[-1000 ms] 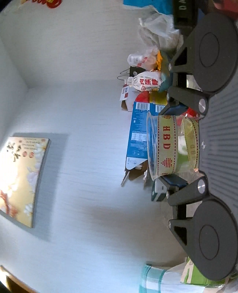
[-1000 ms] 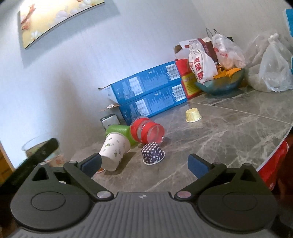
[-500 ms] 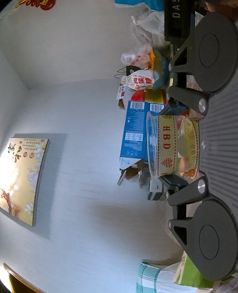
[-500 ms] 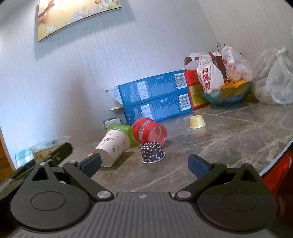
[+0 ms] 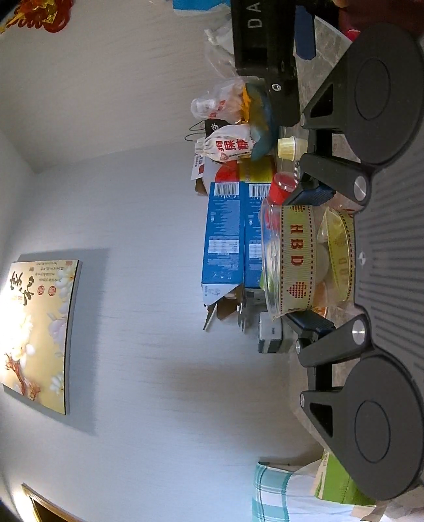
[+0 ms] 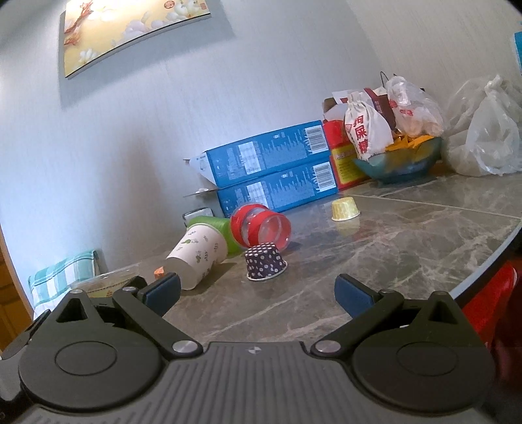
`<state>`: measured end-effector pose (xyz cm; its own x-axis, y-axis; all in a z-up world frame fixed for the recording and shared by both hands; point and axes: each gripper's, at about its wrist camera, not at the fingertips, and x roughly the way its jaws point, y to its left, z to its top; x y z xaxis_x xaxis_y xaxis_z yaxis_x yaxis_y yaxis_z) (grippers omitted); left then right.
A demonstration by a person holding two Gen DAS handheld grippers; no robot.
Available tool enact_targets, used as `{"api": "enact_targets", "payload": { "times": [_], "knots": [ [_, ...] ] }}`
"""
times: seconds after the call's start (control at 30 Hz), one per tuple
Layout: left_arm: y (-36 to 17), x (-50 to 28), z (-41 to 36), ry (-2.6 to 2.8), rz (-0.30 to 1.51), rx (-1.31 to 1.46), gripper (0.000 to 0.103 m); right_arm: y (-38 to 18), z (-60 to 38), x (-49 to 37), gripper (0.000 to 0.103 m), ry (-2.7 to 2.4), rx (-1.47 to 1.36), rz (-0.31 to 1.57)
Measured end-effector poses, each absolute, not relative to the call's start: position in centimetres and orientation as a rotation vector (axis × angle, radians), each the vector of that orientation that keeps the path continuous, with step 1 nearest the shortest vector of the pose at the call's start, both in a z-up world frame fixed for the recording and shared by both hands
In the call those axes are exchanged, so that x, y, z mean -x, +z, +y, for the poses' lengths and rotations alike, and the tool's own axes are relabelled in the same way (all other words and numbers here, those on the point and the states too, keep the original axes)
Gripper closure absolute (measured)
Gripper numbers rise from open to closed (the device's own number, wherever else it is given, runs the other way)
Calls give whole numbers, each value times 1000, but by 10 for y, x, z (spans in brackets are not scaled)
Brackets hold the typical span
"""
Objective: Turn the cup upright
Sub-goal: 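Rotate the held cup with the left tool until its rim faces up, then lower the cup upright onto the table and open the left tool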
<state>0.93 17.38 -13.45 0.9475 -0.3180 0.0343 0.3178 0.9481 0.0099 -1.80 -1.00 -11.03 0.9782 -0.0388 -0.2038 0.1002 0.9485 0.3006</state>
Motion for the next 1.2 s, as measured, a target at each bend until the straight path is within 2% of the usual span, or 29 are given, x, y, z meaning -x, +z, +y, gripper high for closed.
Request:
{"api": "enact_targets", "payload": {
  "times": [0.2,0.27,0.3,0.33,0.5,0.77,0.9,1.0,1.13,1.2],
  "knots": [
    [-133,-8,176,-346,-30,-13,34,-111,-8,20,1,-65,-298,190],
    [-131,-9,177,-357,-12,-17,27,-111,-7,20,1,-63,-298,195],
    [-130,-9,179,-364,-1,-12,17,-111,-7,19,1,-63,-299,199],
    [-129,-9,180,-371,6,-7,12,-111,-7,19,1,-63,-301,201],
    [-127,-9,182,-385,27,-32,2,-111,-5,19,1,-56,-296,215],
    [-126,16,210,-473,107,-1,0,-102,-2,29,1,-68,-263,211],
    [-100,39,233,-490,140,42,0,-89,10,46,1,-74,-187,187],
    [-66,43,250,-450,238,-1,0,-72,24,62,1,-75,-132,202],
    [-27,23,271,-469,523,18,0,-44,37,73,1,-38,-95,322],
    [-15,20,280,-502,577,45,0,-32,42,73,1,-9,-93,411]
  ]
}}
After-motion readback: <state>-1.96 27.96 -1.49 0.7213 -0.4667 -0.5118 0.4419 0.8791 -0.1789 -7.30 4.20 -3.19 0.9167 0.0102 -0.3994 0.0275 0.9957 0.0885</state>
